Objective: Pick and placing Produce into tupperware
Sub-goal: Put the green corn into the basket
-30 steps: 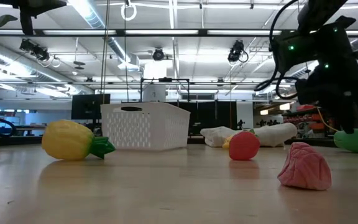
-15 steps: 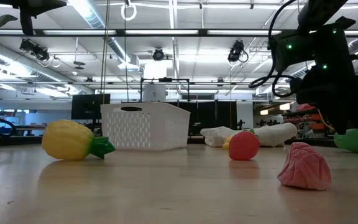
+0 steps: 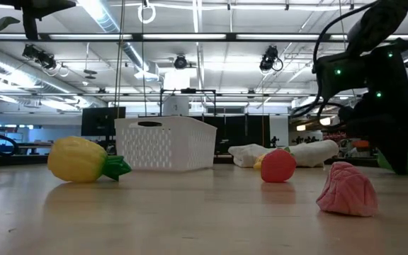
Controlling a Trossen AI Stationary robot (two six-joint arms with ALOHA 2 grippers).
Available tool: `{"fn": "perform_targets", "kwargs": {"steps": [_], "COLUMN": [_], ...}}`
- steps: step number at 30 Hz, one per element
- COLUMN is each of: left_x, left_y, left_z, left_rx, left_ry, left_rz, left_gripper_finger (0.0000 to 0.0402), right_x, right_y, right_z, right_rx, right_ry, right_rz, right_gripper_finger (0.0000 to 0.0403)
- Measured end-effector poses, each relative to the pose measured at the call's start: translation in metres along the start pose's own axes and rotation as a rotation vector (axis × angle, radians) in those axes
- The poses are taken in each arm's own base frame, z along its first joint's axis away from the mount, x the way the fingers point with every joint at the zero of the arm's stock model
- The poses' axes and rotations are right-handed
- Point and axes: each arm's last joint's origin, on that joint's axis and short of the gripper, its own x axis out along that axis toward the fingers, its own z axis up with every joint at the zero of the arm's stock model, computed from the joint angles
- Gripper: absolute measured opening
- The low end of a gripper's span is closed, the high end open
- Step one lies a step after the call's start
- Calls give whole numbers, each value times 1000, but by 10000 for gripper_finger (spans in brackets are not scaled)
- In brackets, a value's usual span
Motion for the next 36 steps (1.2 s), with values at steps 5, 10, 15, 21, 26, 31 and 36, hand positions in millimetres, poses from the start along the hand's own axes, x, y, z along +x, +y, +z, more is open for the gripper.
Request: {"fn": "perform_targets", "kwargs": {"steps": [5, 10, 15, 21, 26, 31, 36], "left_x": [0, 0, 0, 0, 0, 0, 0], "left_y": [0, 0, 0, 0, 0, 0, 0], "left_z": [0, 0, 0, 0, 0, 0, 0], "left_rx": [-23, -24, -24, -24, -23, -23, -22], "left_ry": [0, 0, 0, 0, 0, 1, 2], "left_rz": [0, 0, 1, 0, 0, 1, 1], "left_gripper_finger": [88, 81, 82, 82, 78, 83, 82], "right_x": [0, -8, -25, -79, -152, -216, -247], "right_y": [1, 8, 24, 64, 92, 110, 148], "right_z": [0, 4, 13, 36, 59, 76, 98], "right_rx": [4, 8, 29, 51, 63, -39, -141], "right_ry": [-3, -32, -88, -317, -731, -1040, -1133], "right_rz": [12, 52, 186, 555, 925, 1089, 1071], "right_gripper_finger": [254, 219, 217, 239, 224, 223, 236]}}
